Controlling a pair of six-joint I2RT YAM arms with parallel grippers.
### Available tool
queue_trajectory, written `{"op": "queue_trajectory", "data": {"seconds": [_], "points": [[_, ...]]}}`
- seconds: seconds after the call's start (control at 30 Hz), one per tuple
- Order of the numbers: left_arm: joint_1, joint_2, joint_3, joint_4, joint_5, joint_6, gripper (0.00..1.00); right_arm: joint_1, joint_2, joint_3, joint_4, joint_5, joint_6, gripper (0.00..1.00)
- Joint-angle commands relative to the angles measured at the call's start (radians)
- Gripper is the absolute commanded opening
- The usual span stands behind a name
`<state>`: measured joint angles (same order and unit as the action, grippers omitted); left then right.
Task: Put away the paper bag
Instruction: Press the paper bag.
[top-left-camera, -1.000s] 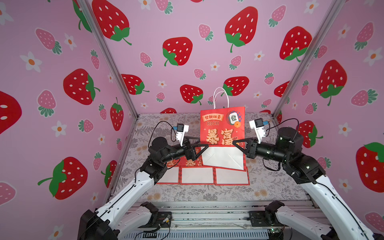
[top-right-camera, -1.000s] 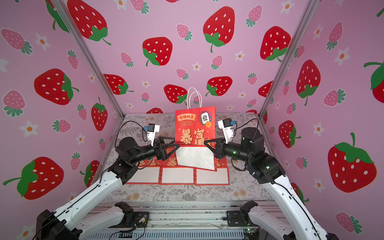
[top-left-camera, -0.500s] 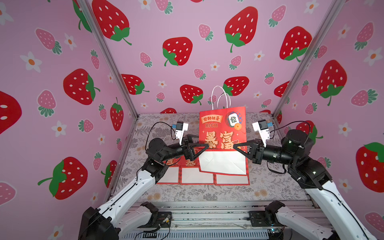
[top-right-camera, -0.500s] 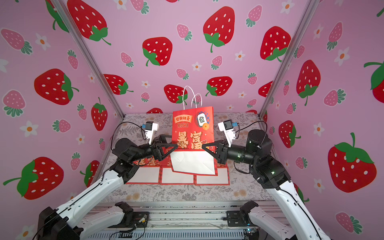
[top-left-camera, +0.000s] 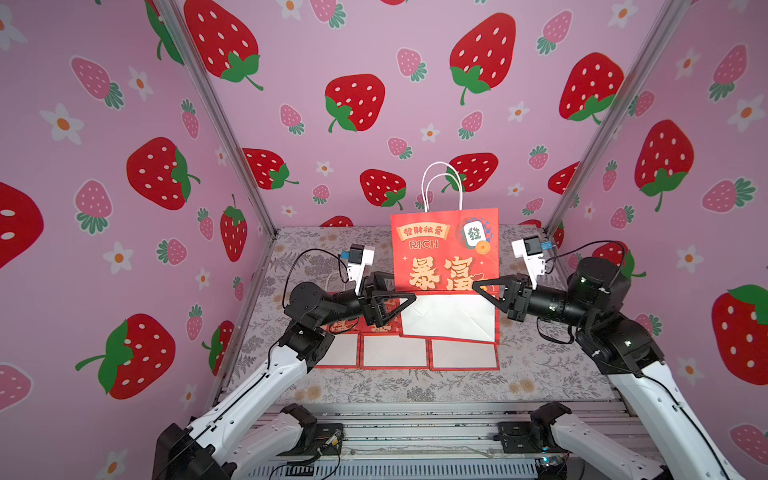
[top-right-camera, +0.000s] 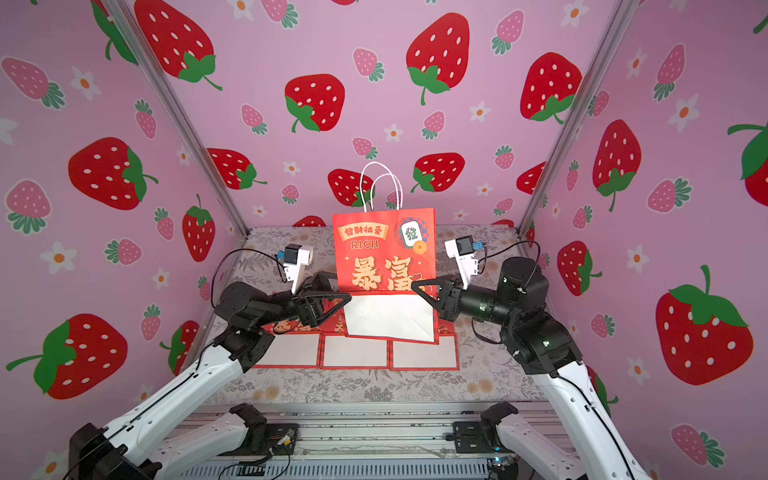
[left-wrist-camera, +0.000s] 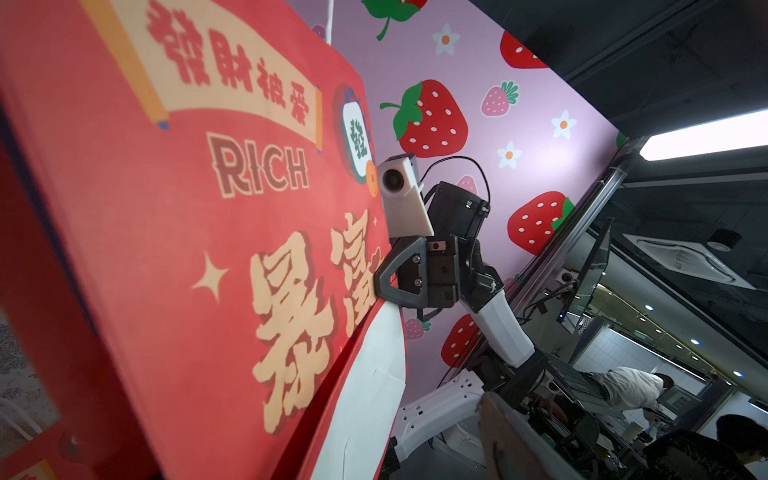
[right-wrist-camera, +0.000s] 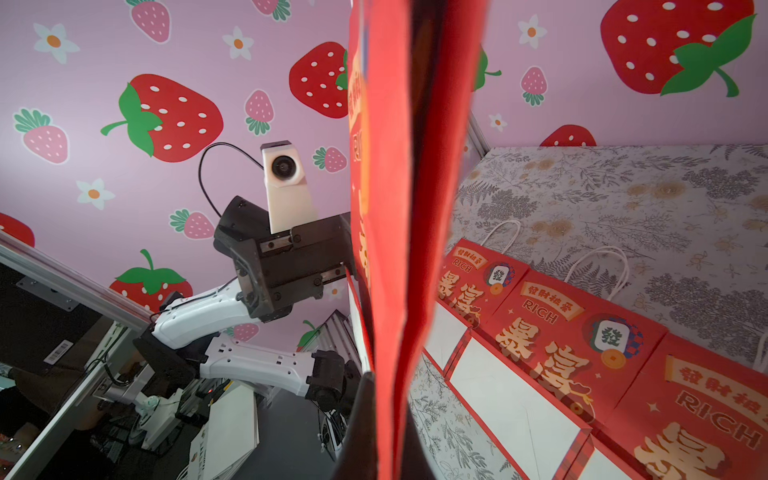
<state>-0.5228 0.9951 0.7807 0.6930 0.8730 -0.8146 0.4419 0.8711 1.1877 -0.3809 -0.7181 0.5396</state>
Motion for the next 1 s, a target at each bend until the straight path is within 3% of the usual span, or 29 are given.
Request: {"op": "queue_trajectory", "data": {"seconds": [0.0, 0.5, 0.73, 0.97], "points": [[-0.010, -0.012, 0.012, 0.039, 0.027, 0.014, 0.78, -0.009, 0.006, -0.002, 0.038, -0.011, 0.011, 0.00], [-0.031, 0.000, 0.046, -0.139, -0.012, 0.141, 0.47, -0.014, 0.034, 0.024, 0.056, 0.002, 0.039, 0.00], [-0.042, -0.007, 0.054, -0.211, -0.050, 0.199, 0.19, -0.014, 0.071, 0.026, 0.093, -0.060, 0.058, 0.00], [-0.045, -0.018, 0.049, -0.207, -0.082, 0.203, 0.15, -0.015, 0.064, 0.015, 0.105, -0.061, 0.073, 0.00]]}}
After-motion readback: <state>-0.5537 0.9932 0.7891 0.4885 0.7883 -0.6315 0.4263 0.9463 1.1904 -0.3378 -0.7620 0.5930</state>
